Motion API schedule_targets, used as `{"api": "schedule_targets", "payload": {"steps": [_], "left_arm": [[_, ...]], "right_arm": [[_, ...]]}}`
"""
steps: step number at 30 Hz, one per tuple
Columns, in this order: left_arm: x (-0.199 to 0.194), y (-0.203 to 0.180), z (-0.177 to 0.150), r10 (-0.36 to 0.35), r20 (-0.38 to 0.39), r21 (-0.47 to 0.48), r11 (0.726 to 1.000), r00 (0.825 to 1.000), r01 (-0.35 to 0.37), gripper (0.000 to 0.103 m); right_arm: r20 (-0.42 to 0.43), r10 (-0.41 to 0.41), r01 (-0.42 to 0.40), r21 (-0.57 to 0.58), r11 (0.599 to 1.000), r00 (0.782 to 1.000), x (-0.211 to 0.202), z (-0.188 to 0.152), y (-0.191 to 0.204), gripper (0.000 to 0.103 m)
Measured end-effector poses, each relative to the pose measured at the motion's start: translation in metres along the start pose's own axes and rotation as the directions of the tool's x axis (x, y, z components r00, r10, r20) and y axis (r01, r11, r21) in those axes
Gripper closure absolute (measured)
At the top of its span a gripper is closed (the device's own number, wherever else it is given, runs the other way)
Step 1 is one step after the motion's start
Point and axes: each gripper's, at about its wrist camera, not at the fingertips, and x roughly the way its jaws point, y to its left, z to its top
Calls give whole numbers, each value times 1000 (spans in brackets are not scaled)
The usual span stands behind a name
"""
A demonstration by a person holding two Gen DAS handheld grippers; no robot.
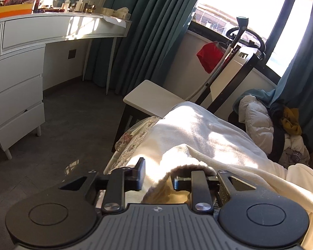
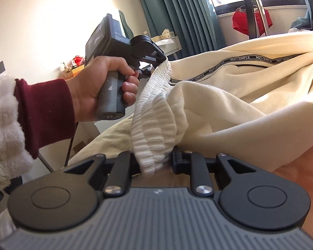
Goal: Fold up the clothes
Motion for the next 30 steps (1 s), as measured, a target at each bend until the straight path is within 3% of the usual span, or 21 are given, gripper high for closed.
{"api": "schedule_targets", "payload": {"steps": [3, 6, 10, 12, 15, 16, 17, 20, 25, 30], "left_arm": [[-32, -4, -11, 46, 18, 5, 999, 999, -46, 42], [-68, -5, -21, 90, 38, -1, 996, 995, -90, 38], [-119, -18, -40, 105, 53, 57, 993, 993, -108, 36], [-141, -27, -50, 89, 68, 59, 994, 994, -93, 28], [-172, -45, -65, 65, 87, 60, 996, 994, -71, 26], [-180, -52, -69, 56, 87, 55, 997, 995, -61, 26], [-188, -59, -74, 38, 86, 49, 998, 996, -43, 26], [-210, -82, -89, -15, 87, 51, 999, 996, 11, 25], [-222, -142, -118, -128, 50, 135, 983, 990, 120, 26], [-205, -215, -150, -237, -21, 213, 948, 971, 236, 29]], "right_arm": [[-38, -24, 23, -28, 999, 999, 0, 6, 7, 75], [-77, -56, 52, -55, 997, 995, -2, 9, 13, 72], [-129, -112, 103, -71, 992, 985, -16, 12, 19, 69], [-146, -124, 114, -75, 991, 981, -25, 13, 17, 67], [-159, -135, 129, -48, 991, 978, -40, 15, 7, 47], [-155, -125, 122, -30, 992, 980, -47, 15, 3, 25], [-147, -118, 117, -14, 993, 982, -53, 14, 1, 14], [-123, -127, 125, -20, 992, 984, -76, 9, 2, 13], [-101, -138, 128, -99, 987, 985, -135, 6, -7, 13], [-96, -252, 236, -156, 959, 963, -215, 2, -41, 13]]}}
